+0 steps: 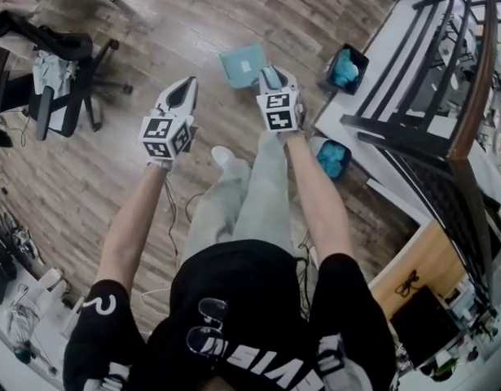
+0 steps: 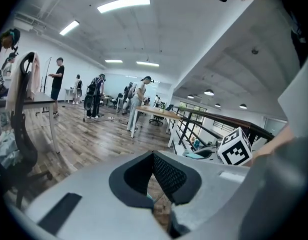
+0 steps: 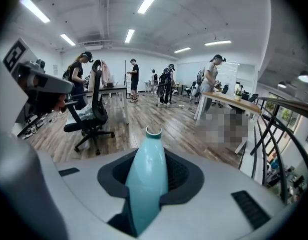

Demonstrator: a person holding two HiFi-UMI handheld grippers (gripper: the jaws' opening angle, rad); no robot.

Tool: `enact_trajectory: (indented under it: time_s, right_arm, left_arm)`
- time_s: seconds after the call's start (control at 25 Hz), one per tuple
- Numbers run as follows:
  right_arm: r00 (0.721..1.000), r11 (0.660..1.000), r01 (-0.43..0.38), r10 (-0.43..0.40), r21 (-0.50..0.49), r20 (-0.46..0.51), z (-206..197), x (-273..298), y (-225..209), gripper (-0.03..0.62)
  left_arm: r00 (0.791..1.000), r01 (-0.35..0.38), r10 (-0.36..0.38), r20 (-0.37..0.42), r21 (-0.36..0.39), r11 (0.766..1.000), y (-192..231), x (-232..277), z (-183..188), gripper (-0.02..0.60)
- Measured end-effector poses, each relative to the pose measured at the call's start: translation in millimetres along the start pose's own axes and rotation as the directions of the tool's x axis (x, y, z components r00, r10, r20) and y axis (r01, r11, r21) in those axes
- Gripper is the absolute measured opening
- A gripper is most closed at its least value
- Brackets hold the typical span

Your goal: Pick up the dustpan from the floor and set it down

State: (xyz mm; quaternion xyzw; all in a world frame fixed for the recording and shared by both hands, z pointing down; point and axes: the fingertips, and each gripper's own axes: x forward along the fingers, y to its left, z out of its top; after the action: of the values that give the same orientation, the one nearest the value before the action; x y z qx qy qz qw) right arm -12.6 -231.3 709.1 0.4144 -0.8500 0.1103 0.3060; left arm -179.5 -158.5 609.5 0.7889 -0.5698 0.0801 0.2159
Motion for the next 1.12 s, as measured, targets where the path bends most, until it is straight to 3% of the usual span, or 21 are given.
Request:
enact_trajectory:
  time_s: [0.52, 0.84, 1.0, 1.12]
  right_arm:
    - [0.998, 1.0, 0.004, -0.006, -0.029, -0.07, -90.0, 53.3, -2.1, 0.094]
    - [0.989, 1.0, -0.013, 0.011, -0.014, -0.146, -138.4, 47.5, 13.0, 0.097]
    - [0.987, 1.0, -0.013, 0.013, 0.002, -0.157, -142.5, 46.7, 11.2, 0.106]
    - [0.985, 1.0, -0.02, 0.023, 0.02, -0.172, -137.7, 42.6, 10.3, 0.152]
  left_arm:
    - [0.997, 0.005, -0.009, -0.075, -0.047, 0.999, 7.9, 32.4, -58.4, -0.005]
    - [0.994, 0.015, -0.022, -0.109, -0.06, 0.998, 5.2, 38.2, -75.2, -0.005]
    - [0.991, 0.026, -0.033, -0.128, -0.055, 0.998, -1.0, 37.3, -82.6, -0.005]
    - [0.99, 0.034, -0.042, -0.133, -0.059, 0.998, -5.0, 33.3, -84.7, -0.005]
